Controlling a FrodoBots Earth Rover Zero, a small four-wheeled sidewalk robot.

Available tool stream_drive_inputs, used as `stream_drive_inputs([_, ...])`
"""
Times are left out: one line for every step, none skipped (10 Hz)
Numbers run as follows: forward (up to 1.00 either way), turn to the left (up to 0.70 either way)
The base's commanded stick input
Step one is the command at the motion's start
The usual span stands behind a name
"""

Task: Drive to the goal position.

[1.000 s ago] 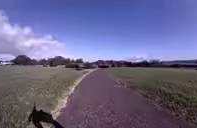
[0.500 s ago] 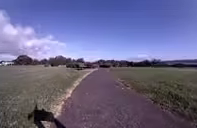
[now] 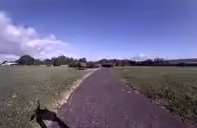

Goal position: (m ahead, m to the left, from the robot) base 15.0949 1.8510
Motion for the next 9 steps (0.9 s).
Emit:
stream_drive_inputs([0.70,0.03])
stream_drive_inputs([0.70,0.01])
stream_drive_inputs([0.70,0.01])
stream_drive_inputs([0.70,0.01])
stream_drive_inputs([0.70,0.01])
stream_drive_inputs([0.70,0.01])
stream_drive_inputs([0.70,0.01])
stream_drive_inputs([0.70,0.01])
stream_drive_inputs([0.70,0.01])
